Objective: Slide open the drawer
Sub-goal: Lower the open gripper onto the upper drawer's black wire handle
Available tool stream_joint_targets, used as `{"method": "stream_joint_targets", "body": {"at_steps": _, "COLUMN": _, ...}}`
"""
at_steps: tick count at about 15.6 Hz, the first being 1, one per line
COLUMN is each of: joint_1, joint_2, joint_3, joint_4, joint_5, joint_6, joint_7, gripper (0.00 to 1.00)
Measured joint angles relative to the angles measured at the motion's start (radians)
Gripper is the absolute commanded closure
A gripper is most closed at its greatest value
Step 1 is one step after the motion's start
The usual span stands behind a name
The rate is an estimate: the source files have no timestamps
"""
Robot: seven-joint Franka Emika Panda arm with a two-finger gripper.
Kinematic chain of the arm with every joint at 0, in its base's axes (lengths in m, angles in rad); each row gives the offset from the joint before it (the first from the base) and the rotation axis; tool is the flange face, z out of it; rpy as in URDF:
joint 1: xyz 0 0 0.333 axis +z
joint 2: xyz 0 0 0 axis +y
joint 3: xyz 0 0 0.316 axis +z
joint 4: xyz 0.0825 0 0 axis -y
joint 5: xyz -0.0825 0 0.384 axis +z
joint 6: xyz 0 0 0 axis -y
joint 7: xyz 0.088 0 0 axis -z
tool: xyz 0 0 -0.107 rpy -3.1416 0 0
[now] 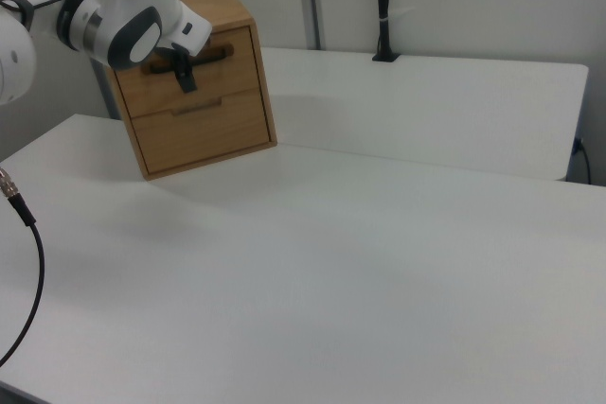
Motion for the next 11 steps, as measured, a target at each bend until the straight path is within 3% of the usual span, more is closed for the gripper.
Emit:
{"method": "stream_joint_targets", "body": {"at_steps": 7, "joint_1": 0.061, "joint_2": 0.071, "joint_3": -0.023, "joint_4": 0.01, "joint_5": 0.0, "joint_6": 0.191, "joint_7": 0.014, "gripper": 0.18}}
{"method": "stream_joint_targets", "body": {"at_steps": 11, "joint_1": 0.081, "joint_2": 0.13, "joint_3": -0.027, "joint_4": 0.058, "joint_5": 0.0, "joint_6": 0.224, "joint_7": 0.028, "gripper": 0.29}}
